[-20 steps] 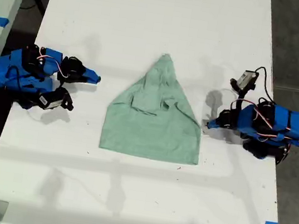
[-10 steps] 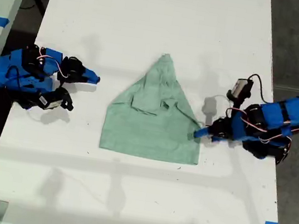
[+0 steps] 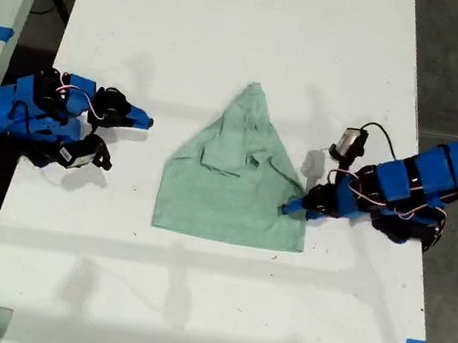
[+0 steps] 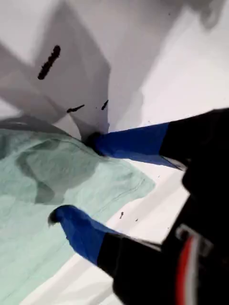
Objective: Fold t shirt
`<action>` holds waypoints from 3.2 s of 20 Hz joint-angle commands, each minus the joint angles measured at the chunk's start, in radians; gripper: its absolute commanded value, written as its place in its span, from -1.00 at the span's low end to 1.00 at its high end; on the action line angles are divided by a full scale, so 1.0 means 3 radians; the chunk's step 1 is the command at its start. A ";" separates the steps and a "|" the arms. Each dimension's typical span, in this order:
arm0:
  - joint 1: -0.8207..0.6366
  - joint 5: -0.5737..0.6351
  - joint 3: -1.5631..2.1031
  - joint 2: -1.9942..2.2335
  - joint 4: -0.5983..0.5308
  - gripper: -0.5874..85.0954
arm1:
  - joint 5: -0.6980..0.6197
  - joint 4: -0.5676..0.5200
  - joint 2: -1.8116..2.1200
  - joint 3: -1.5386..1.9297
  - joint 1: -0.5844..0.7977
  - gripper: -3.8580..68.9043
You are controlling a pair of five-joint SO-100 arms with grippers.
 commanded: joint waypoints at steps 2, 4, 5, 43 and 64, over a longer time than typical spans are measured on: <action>0.0026 -0.0010 0.0133 0.0015 0.0000 -0.99 | -0.0026 0.0271 0.0133 -0.0005 0.0123 -0.86; 0.0026 -0.0010 0.0133 0.0015 0.0000 -0.99 | 0.0005 0.0562 0.0256 -0.0092 0.0107 -0.86; 0.0026 -0.0010 0.0133 0.0015 0.0000 -0.99 | -0.0015 0.0757 0.0297 -0.0215 0.0107 -0.86; 0.0015 -0.0015 0.0133 0.0015 0.0000 -0.99 | -0.0844 0.1191 0.2234 0.0920 0.0092 -0.92; 0.0046 -0.0020 0.0133 0.0020 0.0000 -0.99 | -0.1493 0.1733 0.3733 0.1375 0.0061 -0.84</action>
